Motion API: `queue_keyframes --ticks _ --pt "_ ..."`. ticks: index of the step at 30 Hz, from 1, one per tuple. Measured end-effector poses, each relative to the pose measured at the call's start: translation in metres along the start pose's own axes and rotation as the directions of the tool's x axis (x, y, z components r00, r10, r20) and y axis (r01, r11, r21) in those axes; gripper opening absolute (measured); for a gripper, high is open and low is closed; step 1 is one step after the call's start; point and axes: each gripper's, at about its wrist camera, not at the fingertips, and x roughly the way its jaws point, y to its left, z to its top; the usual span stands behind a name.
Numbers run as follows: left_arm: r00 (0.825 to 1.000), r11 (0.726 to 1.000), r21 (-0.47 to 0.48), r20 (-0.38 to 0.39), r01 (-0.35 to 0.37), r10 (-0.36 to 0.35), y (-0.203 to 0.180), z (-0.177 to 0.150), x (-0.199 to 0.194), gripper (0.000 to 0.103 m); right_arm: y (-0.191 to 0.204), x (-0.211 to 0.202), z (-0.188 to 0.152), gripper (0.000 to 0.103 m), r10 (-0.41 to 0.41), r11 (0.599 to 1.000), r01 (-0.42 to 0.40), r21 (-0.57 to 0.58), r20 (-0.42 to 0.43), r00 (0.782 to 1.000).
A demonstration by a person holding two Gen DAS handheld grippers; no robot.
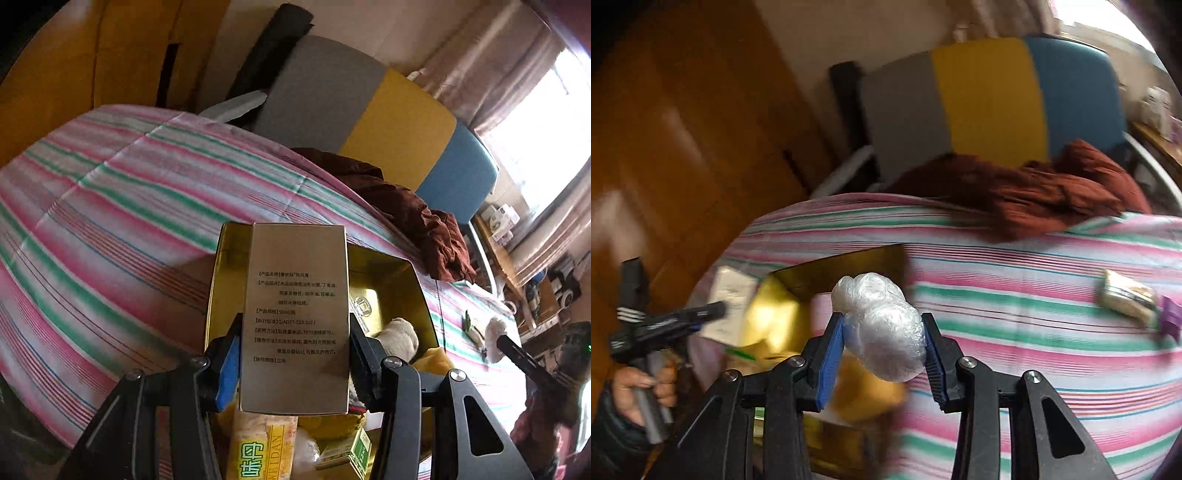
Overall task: Organize objects
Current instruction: 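Carry the white box and wrapped ball over the gold tray and release both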
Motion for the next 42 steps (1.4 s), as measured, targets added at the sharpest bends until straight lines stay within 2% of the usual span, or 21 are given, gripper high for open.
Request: queue_keyframes --ticks 4,12,25,28,29,42 --pt "1.0 1.0 -0.019 0.003 0.017 -0.017 0.005 -0.002 0.004 0.051 0.045 0.02 -0.001 0.04 0.045 0.997 -0.046 -0.058 -0.029 0.999" --pt "1.0 1.0 -0.024 0.018 0.012 -0.012 0.002 0.002 0.012 0.051 0.08 0.055 -0.007 0.04 0.063 0.994 -0.07 -0.081 -0.089 0.994" --pt "1.0 1.0 -0.02 -0.004 -0.024 0.024 0.003 0.002 0.029 0.051 0.088 0.074 -0.009 0.04 0.065 0.995 -0.074 -0.069 -0.128 0.99" --pt "1.0 0.999 -0.022 -0.005 -0.027 0.027 0.004 0.001 0.029 0.054 0.089 0.077 -0.009 0.04 0.065 0.995 -0.075 -0.072 -0.132 0.989" --pt "0.999 0.999 -0.022 -0.006 -0.032 0.032 0.005 0.001 0.028 0.058 0.09 0.078 -0.01 0.04 0.063 0.995 -0.073 -0.073 -0.132 0.989" --pt "0.989 0.987 0.096 0.085 -0.131 0.123 -0.011 -0.027 0.0 0.063 0.094 0.084 -0.016 0.041 0.043 0.995 -0.056 -0.087 -0.14 0.989"
